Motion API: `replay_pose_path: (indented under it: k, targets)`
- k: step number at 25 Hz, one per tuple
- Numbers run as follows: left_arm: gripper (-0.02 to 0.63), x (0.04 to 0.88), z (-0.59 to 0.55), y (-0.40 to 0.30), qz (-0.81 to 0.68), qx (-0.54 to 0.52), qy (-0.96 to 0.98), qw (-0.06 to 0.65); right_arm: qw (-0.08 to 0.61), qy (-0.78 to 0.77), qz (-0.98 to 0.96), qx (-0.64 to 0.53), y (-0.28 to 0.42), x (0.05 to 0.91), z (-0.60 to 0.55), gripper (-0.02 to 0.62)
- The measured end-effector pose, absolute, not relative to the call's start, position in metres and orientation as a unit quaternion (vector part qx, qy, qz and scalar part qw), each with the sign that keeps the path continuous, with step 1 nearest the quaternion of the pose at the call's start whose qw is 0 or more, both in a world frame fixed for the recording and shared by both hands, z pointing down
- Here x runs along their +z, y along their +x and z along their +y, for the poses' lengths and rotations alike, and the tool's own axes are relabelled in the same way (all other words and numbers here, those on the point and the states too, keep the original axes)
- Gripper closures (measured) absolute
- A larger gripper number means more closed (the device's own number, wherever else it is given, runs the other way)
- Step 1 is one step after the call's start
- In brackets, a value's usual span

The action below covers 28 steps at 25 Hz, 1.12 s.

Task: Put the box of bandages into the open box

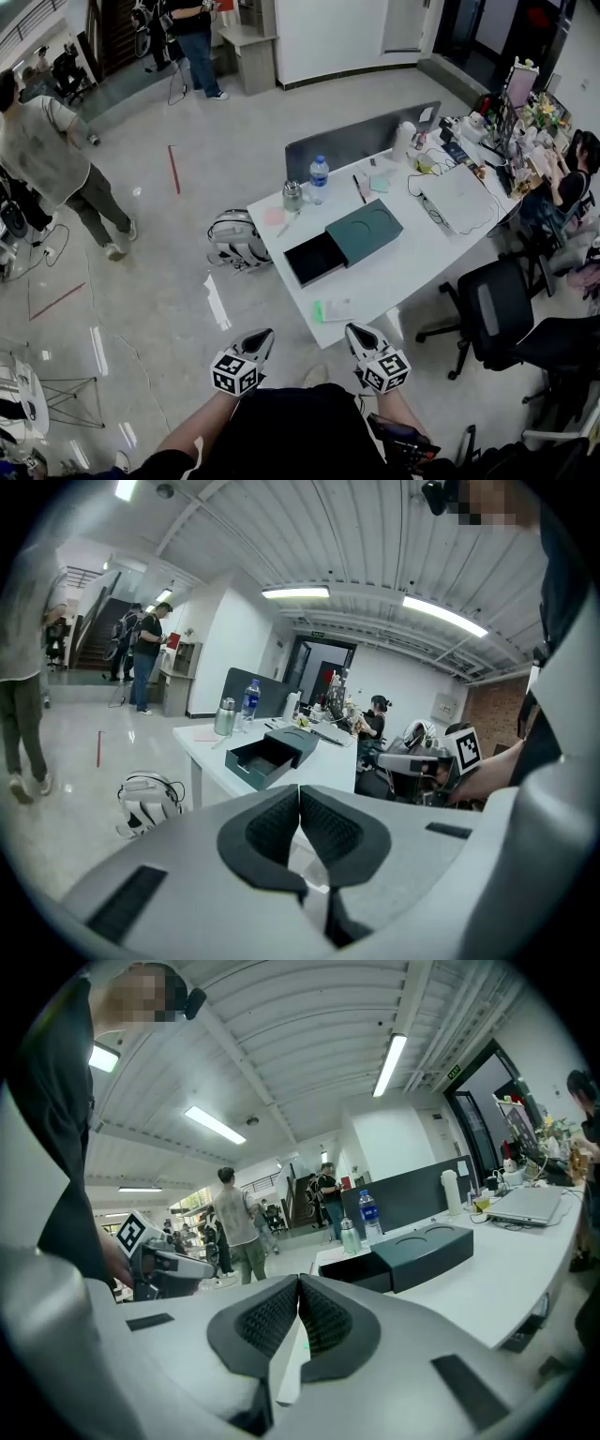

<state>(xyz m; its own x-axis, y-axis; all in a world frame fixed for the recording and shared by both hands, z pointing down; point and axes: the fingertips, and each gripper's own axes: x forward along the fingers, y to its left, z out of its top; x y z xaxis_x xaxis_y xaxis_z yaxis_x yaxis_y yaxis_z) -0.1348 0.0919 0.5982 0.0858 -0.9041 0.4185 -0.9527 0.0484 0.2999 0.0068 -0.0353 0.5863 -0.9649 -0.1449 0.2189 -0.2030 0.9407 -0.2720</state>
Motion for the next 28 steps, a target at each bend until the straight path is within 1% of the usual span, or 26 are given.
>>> replay_pose_path:
  k: [11,22,28]
  targets:
    - [0.597,0.604,0.024,-0.11,-0.625,0.1,0.727,0.265,0.089,0.116,-0.975,0.166,0.03,0.594,-0.074,0.569]
    - [0.595,0.642,-0.042,-0.075,-0.49,0.216,0.801,0.269,0.093,0.208,-0.955,0.188,0.056,0.602,-0.09,0.569]
    - [0.594,0.665,-0.068,-0.058,-0.424,0.276,0.824,0.255,0.098,0.262,-0.94,0.194,0.066,0.602,-0.094,0.569]
